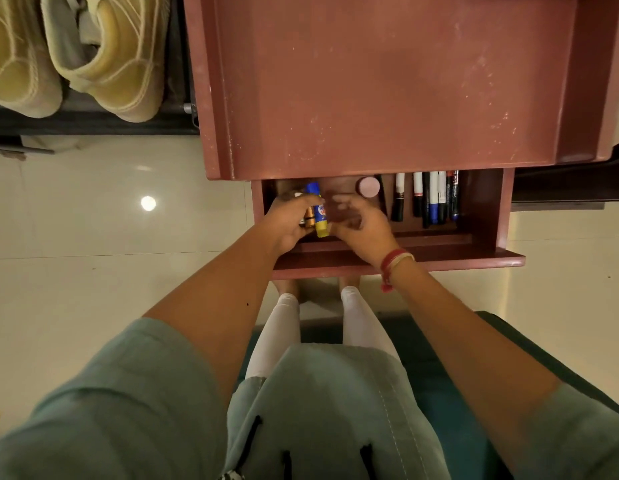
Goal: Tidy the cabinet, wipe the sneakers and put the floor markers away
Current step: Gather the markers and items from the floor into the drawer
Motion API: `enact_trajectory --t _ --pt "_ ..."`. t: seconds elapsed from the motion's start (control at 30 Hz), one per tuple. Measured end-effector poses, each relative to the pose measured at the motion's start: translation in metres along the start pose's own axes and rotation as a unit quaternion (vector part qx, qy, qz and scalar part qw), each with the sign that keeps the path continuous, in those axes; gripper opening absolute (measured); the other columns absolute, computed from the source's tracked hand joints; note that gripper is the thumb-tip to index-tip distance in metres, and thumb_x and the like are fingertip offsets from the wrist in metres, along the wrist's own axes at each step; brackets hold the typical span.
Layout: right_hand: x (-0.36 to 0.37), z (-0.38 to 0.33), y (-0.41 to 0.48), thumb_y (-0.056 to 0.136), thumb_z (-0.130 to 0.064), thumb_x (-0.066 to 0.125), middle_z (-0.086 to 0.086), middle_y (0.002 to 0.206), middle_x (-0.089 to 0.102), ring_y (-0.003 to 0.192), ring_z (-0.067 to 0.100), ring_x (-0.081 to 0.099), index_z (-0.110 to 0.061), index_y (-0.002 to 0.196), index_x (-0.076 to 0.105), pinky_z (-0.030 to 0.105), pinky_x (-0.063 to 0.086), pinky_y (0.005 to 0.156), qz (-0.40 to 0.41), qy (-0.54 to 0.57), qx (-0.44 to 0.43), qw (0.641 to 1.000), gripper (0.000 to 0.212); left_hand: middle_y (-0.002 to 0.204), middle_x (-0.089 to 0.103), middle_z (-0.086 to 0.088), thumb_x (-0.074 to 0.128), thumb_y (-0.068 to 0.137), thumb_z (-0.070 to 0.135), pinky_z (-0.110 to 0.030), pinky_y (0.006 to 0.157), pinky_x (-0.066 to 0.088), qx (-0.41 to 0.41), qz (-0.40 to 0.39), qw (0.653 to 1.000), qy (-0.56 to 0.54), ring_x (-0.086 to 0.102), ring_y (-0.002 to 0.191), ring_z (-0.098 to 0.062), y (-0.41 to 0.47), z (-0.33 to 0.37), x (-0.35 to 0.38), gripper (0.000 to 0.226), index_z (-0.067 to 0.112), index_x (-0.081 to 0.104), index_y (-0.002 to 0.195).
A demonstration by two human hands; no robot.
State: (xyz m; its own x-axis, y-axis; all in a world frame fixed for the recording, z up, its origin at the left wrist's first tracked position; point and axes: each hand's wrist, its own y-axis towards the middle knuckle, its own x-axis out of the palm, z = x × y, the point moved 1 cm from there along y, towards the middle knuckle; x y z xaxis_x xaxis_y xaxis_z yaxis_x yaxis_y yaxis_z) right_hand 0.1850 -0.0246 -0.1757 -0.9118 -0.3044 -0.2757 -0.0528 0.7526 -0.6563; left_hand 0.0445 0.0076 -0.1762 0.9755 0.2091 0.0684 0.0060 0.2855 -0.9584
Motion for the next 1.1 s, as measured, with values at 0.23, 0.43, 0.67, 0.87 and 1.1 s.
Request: enact_trajectory --t 0.23,0.43,0.67,0.87,1.1 --pt "0.019 -0.006 0.007 0.073 -0.009 0.075 0.001 0.086 0.068 0.083 0.015 0.065 -0.014 0.099 0.064 0.030 0.055 0.078 0.041 0.018 0.042 0.998 0.029 0.082 0.069 0.001 0.073 0.081 0.008 -0.032 0.078 0.055 0.040 -0.010 0.999 0.007 0.066 0.076 -0.012 0.006 0.001 -0.001 0.016 0.016 0.065 0.091" --pt "0.005 -0.008 0.023 0.071 -0.011 0.074 0.000 0.082 0.065 0.076 0.012 0.061 -0.008 0.094 0.067 0.030 0.053 0.079 0.128 0.005 0.099 0.987 0.025 0.084 0.066 0.001 0.071 0.085 0.012 -0.028 0.074 0.055 0.021 0.031 0.998 -0.053 0.062 0.081 -0.013 0.010 0.001 -0.002 0.012 0.019 0.062 0.084" --pt "-0.006 0.006 0.059 0.074 -0.017 0.072 0.016 0.101 0.068 0.095 0.032 0.063 -0.006 0.100 0.065 0.031 0.048 0.076 0.138 -0.217 0.108 0.960 0.029 0.088 0.063 -0.002 0.063 0.090 0.016 -0.030 0.073 0.055 -0.018 0.037 0.999 -0.013 0.061 0.083 -0.015 0.025 0.001 -0.010 0.006 0.015 0.062 0.096" --pt "-0.007 0.003 0.048 0.076 -0.012 0.074 0.016 0.086 0.069 0.082 0.031 0.065 -0.002 0.087 0.068 0.037 0.053 0.078 0.189 -0.056 0.113 0.974 0.016 0.088 0.061 -0.004 0.056 0.094 0.004 -0.028 0.069 0.054 -0.019 0.045 0.998 0.026 0.060 0.081 -0.016 0.019 -0.007 -0.010 0.012 0.014 0.061 0.090" --pt "0.018 -0.007 0.017 0.075 -0.004 0.074 0.004 0.080 0.066 0.076 0.016 0.063 -0.012 0.086 0.066 0.026 0.053 0.064 0.012 0.169 0.145 0.975 0.016 0.082 0.067 0.001 0.077 0.078 0.008 -0.024 0.066 0.055 0.041 0.036 0.998 0.029 0.064 0.077 -0.011 0.011 -0.004 0.000 0.020 0.015 0.066 0.093"
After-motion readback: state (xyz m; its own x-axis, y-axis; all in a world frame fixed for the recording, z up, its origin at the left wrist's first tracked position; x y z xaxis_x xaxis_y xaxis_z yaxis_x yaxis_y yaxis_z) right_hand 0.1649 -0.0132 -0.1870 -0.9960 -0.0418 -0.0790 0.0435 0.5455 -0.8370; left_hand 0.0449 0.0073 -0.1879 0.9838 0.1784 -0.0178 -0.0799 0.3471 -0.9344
